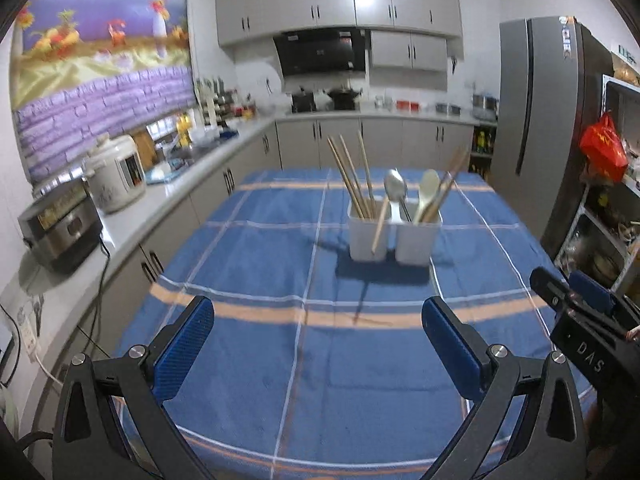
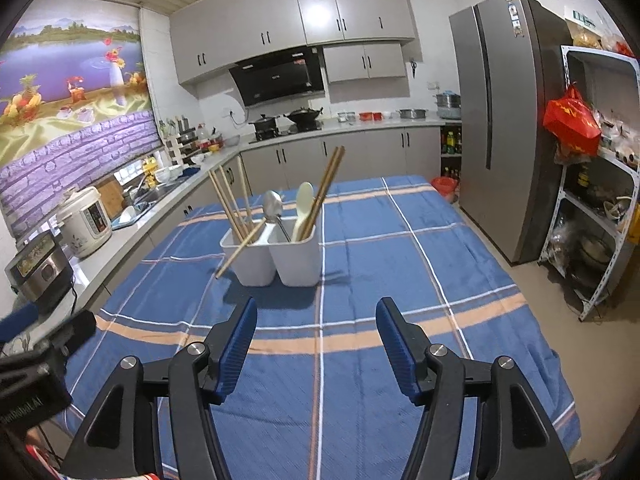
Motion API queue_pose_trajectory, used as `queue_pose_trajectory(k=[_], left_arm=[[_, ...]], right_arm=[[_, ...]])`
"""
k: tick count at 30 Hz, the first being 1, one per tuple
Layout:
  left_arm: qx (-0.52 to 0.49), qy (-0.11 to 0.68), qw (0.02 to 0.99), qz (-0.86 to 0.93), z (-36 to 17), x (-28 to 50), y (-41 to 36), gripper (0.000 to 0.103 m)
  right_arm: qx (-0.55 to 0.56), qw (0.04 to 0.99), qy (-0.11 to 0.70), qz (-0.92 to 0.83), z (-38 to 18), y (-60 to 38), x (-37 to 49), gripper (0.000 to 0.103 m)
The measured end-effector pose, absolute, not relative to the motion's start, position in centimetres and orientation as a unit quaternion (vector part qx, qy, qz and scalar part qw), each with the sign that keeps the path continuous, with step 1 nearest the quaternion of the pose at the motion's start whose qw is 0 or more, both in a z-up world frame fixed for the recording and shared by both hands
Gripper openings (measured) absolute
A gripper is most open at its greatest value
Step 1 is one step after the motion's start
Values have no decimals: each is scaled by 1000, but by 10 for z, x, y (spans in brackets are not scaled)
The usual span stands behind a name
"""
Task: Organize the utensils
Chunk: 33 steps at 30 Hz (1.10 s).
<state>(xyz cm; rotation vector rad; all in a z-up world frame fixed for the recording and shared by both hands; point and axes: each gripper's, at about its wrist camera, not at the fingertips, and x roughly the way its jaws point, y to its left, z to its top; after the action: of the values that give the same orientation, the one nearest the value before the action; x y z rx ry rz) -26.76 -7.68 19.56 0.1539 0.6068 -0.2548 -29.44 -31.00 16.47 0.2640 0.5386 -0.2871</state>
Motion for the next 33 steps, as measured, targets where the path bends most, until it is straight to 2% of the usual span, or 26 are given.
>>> queue_pose_trajectory(k=[18, 33], left_arm=[[27, 370, 920, -129, 164, -179, -69, 103], [43, 405, 903, -137, 144, -127, -65, 103]], right_arm=[[68, 933, 319, -153, 156, -291, -223, 69], [69, 925, 333, -168, 150, -283, -176, 69]])
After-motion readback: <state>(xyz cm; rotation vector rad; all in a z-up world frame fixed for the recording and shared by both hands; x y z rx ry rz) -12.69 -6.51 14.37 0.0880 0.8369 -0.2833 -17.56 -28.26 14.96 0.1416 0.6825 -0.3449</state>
